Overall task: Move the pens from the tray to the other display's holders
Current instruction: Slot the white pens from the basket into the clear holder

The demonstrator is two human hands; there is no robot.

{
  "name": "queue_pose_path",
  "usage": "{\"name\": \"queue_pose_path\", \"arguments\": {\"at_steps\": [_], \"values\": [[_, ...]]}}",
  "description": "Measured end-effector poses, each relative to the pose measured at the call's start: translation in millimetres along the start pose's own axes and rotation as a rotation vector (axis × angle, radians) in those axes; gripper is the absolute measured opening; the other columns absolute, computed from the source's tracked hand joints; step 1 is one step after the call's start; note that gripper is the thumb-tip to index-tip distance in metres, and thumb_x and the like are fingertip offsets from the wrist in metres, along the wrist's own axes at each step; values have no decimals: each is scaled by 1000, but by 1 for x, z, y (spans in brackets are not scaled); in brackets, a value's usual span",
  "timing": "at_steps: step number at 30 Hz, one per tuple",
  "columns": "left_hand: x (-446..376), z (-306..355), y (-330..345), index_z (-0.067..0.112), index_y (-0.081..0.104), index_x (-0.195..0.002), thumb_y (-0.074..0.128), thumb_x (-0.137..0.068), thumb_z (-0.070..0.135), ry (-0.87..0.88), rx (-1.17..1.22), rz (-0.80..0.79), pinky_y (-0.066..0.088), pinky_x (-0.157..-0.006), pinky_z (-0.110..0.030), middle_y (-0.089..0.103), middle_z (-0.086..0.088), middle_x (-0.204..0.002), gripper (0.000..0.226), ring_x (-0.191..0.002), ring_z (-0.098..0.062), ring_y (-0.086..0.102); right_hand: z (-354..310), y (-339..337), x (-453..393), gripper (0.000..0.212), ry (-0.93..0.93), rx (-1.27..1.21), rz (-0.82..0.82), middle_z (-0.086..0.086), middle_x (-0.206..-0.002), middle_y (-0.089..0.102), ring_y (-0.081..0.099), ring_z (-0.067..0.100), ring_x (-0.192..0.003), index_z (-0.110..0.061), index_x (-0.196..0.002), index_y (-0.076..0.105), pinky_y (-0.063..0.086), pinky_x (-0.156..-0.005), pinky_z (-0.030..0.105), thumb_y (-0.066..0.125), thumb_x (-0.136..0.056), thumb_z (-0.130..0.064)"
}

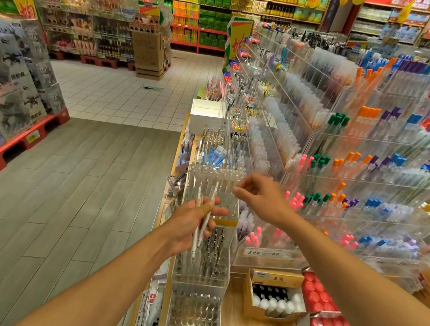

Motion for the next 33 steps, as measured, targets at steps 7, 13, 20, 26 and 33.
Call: {"name": "queue_pose_path", "arguments": {"at_steps": [7,13,20,26,33], "values": [[3,0,12,5,51,-118,51,-103,23,-6,-40,-87,44,-49,-23,74,-13,-100,23,-57,-12,53,-18,9,1,9,81,-240,-143,-4,-76,67,59,0,-61,-18,-87,67,45,-53,12,66,-91,-26],[2,1,10,4,52,-116,46,-105,26,9,4,-88,55,-56,-30,72,-20,-102,26,-63,-19,60,-27,-1,-5,7,125,-343,-52,-7,-68,65,59,1,-53,-12,-93,63,45,-49,16,57,-96,-13],[3,5,-5,7,50,-91,36,-107,35,-32,-20,-4,53,-65,-39,67,-9,-75,35,-67,-21,59,-34,-26,-17,10,-120,-81,296,-3,-79,63,57,6,-65,-13,-102,64,49,-59,20,60,-93,-15],[0,8,-16,0,46,-136,33,-107,41,4,-417,77,29,-57,-26,52,1,-76,53,-63,-11,34,-21,-15,-20,13,-202,146,220,-19,-70,54,53,-9,-58,-12,-104,66,38,-54,9,59,-94,-15],[-5,22,-21,5,49,-97,43,-106,19,135,-312,5,58,-70,-30,52,-8,-79,18,-61,-12,55,-15,-6,-24,16,-163,228,120,-19,-74,55,53,-3,-61,-11,-107,67,43,-64,16,58,-94,-15]]}}
Point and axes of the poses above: each hand's wrist, its own x-axis away from the middle knuckle, its own y-axis out of the palm, z = x × y, the point moved 1 cm from there along -x, towards the middle knuckle
